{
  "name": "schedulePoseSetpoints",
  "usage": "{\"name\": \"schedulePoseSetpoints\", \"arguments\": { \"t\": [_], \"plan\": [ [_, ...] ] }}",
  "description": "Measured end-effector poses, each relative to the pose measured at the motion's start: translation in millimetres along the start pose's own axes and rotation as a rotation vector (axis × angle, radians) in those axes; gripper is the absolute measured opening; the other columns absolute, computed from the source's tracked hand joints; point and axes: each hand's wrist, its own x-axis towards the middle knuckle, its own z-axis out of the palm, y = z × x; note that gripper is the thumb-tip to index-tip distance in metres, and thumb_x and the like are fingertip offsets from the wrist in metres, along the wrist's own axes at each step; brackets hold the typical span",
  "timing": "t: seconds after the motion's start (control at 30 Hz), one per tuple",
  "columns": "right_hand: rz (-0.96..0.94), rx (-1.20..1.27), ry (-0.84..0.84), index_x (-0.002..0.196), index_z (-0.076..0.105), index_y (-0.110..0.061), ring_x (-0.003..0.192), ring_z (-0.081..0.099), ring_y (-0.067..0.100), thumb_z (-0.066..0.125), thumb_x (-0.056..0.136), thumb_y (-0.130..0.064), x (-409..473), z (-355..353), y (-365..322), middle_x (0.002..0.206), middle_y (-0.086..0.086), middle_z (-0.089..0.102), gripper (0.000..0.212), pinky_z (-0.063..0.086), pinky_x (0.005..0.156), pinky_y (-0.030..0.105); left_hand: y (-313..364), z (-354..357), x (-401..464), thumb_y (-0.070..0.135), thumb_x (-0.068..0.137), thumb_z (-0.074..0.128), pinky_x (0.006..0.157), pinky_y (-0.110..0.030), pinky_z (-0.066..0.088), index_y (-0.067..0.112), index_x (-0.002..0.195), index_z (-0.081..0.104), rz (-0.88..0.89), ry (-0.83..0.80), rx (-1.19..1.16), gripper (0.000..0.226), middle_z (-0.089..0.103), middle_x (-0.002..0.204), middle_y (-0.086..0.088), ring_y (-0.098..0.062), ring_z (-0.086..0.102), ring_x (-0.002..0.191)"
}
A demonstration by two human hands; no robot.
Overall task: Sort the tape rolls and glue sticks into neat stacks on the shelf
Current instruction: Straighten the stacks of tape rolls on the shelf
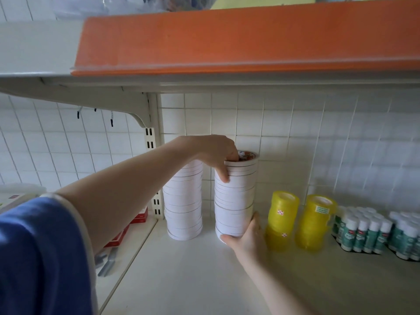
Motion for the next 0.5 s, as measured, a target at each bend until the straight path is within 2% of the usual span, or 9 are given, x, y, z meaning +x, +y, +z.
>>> {"name": "schedulePoseSetpoints", "arguments": {
  "t": [0.1,0.17,0.3,0.4,0.5],
  "plan": [
    [0.007,0.017,-0.019,0.121,0.044,-0.012,0.097,0.058,0.027,0.085,0.055,-0.038,1.8,-2.2,2.9,0.109,0.006,0.06,0.082,0.044,0.069,0.03,-1.3,-0.7,-0.4,0.035,0.072,0.076,0.055,-0.024,0.026,0.022,0.057,0.042,-0.005,-0.004,0.02,0.04,0.045,0.076,-0.004,-0.014,0.038,0.065],
    [0.005,0.039,-0.021,0.116,0.046,-0.013,0.094,0.058,0.026,0.085,0.056,-0.037,1.9,-2.6,4.0,0.107,0.004,0.061,0.076,0.042,0.067,0.028,-2.3,-1.2,-2.6,0.035,0.071,0.077,0.054,-0.025,0.026,0.02,0.057,0.043,-0.025,-0.005,0.002,0.04,0.044,0.076,-0.005,-0.015,0.037,0.063],
    [-0.012,0.069,-0.005,0.116,0.048,-0.015,0.095,0.059,0.026,0.085,0.056,-0.038,1.9,-1.6,6.4,0.105,0.001,0.061,0.074,0.046,0.07,0.03,-4.1,-1.3,-3.3,0.036,0.07,0.078,0.054,-0.026,0.025,0.014,0.061,0.044,-0.054,-0.028,-0.015,0.042,0.039,0.065,0.0,-0.015,0.036,0.061],
    [-0.005,0.069,-0.008,0.112,0.048,-0.018,0.093,0.059,0.025,0.083,0.055,-0.041,2.5,0.4,8.6,0.101,-0.001,0.061,0.071,0.05,0.073,0.035,-4.5,-1.4,-2.5,0.037,0.068,0.079,0.058,-0.027,0.029,0.014,0.068,0.051,-0.061,-0.041,-0.015,0.036,0.044,0.068,0.0,-0.017,0.04,0.066],
    [-0.003,0.047,0.006,0.118,0.046,-0.015,0.093,0.058,0.027,0.083,0.055,-0.043,1.7,2.4,8.4,0.104,0.003,0.061,0.078,0.05,0.072,0.036,-2.3,-1.7,-0.6,0.038,0.068,0.079,0.057,-0.028,0.028,0.018,0.058,0.049,-0.051,-0.035,-0.023,0.038,0.04,0.063,0.003,-0.016,0.039,0.063]
  ]
}}
